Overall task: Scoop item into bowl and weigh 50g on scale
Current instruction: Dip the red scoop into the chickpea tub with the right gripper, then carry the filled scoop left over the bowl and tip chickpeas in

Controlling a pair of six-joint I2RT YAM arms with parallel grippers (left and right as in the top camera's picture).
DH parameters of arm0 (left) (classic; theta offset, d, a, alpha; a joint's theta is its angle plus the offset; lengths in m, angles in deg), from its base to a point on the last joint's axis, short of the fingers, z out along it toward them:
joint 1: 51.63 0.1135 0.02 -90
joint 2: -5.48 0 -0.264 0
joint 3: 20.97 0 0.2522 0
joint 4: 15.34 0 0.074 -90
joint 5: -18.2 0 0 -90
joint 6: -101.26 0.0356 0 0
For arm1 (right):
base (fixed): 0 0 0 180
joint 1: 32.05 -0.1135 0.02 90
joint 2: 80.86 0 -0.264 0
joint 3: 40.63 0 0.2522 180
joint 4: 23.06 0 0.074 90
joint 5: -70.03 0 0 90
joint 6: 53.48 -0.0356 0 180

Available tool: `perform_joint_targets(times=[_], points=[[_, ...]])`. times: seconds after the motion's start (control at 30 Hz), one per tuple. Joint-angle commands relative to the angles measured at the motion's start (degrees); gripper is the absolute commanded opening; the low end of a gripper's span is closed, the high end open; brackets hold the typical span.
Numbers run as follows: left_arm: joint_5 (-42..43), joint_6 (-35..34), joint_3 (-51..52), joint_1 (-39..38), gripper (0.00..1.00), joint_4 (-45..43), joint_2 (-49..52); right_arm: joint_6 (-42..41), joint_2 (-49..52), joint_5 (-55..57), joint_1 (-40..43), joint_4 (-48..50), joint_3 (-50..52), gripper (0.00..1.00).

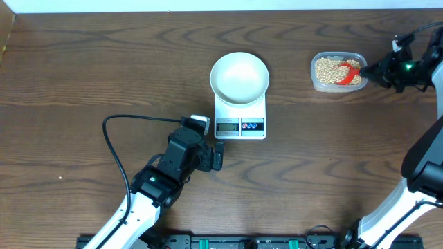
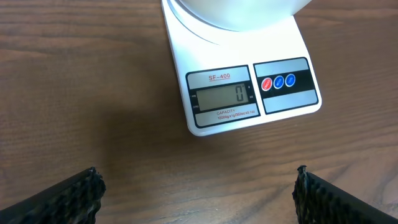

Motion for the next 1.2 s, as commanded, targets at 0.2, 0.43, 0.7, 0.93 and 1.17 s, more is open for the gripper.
perform_joint_targets(times=[0.2,0.43,0.7,0.93,1.17], points=[[-0.74,0.35,0.04,-0.13,0.99,0.0,0.11,2.49,0.74,-12.37,4.39,-1.29,0.07,0.01],[-0.74,0.37,0.04,-0.13,0.99,0.0,0.11,5.62,0.74,-20.52,5.29,-1.95,0.07,0.01],[-0.74,0.35,0.04,-0.13,0.99,0.0,0.11,6.38,0.74,-31.06,2.8,-0.85,0.07,0.01],[-0.74,0.35,0.04,-0.13,0.99,0.0,0.11,-1.2,0.74,-33.18,-4.7,6.51,0.07,0.01],[-0.74,0.35,0.04,-0.13,0.99,0.0,0.11,-13.0,0.74,-34.8,-13.77,20.81,0.07,0.01]])
